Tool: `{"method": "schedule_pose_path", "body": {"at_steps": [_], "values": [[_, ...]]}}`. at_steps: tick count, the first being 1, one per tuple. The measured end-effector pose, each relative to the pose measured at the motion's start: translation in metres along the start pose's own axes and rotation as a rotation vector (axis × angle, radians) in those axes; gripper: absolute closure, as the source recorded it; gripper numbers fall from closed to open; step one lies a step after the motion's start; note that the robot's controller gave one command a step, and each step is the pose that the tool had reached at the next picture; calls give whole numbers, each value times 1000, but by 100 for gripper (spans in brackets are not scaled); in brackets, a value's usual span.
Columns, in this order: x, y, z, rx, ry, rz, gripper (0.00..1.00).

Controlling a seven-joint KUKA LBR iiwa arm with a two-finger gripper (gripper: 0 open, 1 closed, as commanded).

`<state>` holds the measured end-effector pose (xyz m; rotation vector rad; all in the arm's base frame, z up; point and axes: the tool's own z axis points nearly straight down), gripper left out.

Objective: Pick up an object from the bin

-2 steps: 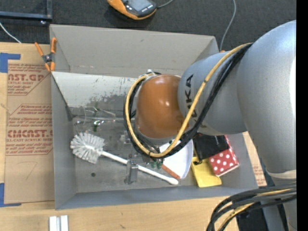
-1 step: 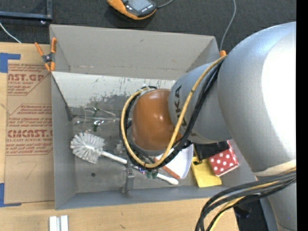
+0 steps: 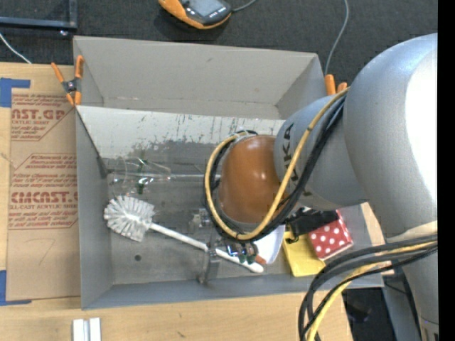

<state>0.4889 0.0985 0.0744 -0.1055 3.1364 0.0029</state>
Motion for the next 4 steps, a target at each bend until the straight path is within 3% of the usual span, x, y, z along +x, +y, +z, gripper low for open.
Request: {"method": "schedule_pose_path", "body": {"at_steps": [1,2,3,4], "values": [[-84,21,1,-1,-2,-355,0],[-15,19,4,-2,-4,-447,0],[-22,6,4,-2,-3,-445,0],[-20,-2,5,-4,-5,-469,100]]}}
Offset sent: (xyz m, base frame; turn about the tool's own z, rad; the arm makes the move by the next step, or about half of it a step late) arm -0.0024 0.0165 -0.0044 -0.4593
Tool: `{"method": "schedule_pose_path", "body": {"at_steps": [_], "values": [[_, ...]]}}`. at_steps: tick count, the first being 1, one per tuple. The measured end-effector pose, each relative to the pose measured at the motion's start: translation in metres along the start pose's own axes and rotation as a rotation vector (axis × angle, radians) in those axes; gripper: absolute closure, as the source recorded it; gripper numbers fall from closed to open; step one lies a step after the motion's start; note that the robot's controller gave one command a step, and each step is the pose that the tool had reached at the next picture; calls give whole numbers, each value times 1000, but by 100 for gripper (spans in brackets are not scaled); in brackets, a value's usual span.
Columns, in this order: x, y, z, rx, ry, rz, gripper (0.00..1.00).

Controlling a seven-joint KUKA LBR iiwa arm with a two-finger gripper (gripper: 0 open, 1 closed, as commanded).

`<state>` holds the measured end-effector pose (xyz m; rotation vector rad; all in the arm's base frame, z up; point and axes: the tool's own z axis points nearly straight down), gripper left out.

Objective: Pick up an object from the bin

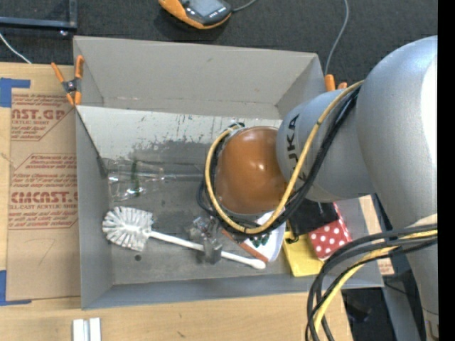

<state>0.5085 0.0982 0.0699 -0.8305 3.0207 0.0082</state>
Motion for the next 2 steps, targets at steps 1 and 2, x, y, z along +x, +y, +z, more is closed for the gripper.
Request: {"method": "schedule_pose_path", "body": {"at_steps": [1,2], "values": [[5,2,0,-1,1,-5,100],[-4,0,-68,-1,6,3,100]]}}
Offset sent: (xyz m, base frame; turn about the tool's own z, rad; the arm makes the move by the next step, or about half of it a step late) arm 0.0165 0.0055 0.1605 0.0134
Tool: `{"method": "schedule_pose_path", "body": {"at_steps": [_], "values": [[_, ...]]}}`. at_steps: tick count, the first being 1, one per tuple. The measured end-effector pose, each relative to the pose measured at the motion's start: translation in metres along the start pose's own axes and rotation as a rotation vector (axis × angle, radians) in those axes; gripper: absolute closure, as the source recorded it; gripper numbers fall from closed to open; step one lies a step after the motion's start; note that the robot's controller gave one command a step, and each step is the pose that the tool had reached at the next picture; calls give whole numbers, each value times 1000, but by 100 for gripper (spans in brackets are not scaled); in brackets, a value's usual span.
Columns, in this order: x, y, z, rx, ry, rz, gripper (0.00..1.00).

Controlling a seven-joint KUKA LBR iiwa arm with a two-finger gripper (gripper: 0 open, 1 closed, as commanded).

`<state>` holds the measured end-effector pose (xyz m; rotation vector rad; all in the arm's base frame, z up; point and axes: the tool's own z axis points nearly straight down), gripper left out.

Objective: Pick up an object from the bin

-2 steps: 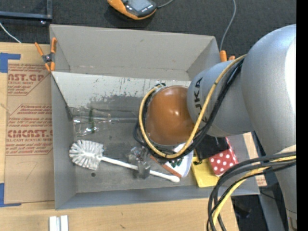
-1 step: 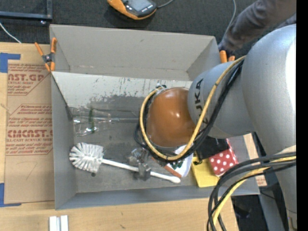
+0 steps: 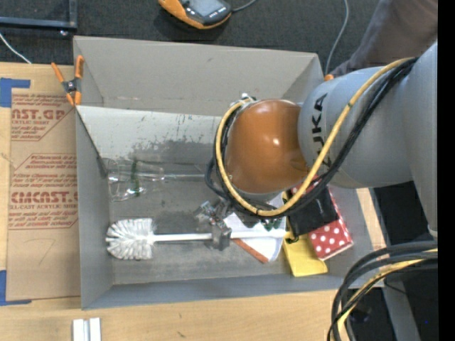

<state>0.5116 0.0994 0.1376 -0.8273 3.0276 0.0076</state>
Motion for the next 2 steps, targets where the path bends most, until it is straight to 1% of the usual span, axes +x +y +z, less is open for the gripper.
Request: {"method": "schedule_pose_path", "body": {"at_steps": [1,2], "values": [[-10,22,-41,0,-10,22,100],[-1,0,-120,2,-6,17,100]]}}
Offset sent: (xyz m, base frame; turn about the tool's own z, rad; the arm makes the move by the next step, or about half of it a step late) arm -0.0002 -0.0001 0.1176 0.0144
